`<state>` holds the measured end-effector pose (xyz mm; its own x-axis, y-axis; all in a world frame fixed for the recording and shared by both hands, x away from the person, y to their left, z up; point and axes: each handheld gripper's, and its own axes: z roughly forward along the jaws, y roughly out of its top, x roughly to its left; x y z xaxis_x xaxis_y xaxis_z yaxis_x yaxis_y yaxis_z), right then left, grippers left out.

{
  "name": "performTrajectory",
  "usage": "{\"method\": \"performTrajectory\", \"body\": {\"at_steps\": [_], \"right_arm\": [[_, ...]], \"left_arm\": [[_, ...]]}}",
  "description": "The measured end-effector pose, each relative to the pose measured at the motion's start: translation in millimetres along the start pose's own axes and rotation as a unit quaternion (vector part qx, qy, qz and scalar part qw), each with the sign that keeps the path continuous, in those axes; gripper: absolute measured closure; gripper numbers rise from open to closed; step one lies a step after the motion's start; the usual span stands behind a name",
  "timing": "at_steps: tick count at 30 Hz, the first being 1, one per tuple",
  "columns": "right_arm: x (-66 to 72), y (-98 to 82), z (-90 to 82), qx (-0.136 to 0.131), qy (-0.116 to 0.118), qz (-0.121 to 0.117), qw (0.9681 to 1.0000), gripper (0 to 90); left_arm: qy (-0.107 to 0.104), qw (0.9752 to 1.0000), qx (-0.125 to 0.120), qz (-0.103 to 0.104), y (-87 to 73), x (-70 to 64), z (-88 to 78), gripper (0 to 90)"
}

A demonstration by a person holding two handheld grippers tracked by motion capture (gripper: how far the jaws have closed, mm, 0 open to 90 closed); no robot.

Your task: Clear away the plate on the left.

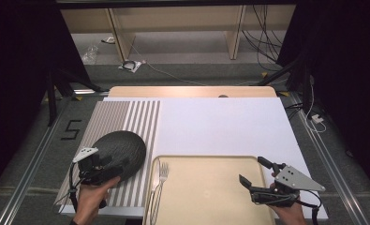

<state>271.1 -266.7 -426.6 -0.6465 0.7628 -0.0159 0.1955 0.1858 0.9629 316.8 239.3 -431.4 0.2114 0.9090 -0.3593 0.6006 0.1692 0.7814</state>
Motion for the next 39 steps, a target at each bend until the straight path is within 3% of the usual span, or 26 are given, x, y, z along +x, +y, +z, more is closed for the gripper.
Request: {"method": "performTrajectory", "body": {"at_steps": [6,15,20,22,25,27,37,39], "right_arm": [[0.2,0.1,0.0,-0.001,0.002,0.000,1.0000,14.6],[1.0,0.8,0.8,0.002,0.000,0.001,1.0000,14.6],[3.6,1.7,1.1,0.004,0.001,-0.003,1.0000,14.6],[3.8,1.8,1.2,0.003,0.001,-0.003,1.0000,14.6],[4.4,1.6,2.3,0.001,0.000,-0.002,1.0000,14.6],[4.8,1.7,2.6,0.003,0.001,-0.003,1.0000,14.6],[5.3,2.3,1.9,0.002,-0.001,-0.005,1.0000,14.7],[5.5,2.3,2.0,0.002,-0.001,-0.005,1.0000,14.6]], "left_arm": [[0.019,0.9994,-0.012,-0.026,-2.2,6.6,-3.9,20.0],[0.023,0.9957,-0.025,-0.087,-7.7,17.4,-12.2,20.1],[0.020,0.9897,-0.038,-0.136,-14.1,25.0,-18.7,21.2],[0.028,0.9888,-0.043,-0.140,-15.7,25.3,-21.5,20.8],[0.032,0.9854,-0.050,-0.160,-18.0,27.8,-24.1,20.6],[0.040,0.9801,-0.063,-0.184,-20.4,30.4,-26.1,20.6],[0.049,0.9675,-0.065,-0.239,-25.9,40.5,-28.7,19.8],[0.048,0.9635,-0.066,-0.255,-27.5,42.8,-29.5,19.8]]}}
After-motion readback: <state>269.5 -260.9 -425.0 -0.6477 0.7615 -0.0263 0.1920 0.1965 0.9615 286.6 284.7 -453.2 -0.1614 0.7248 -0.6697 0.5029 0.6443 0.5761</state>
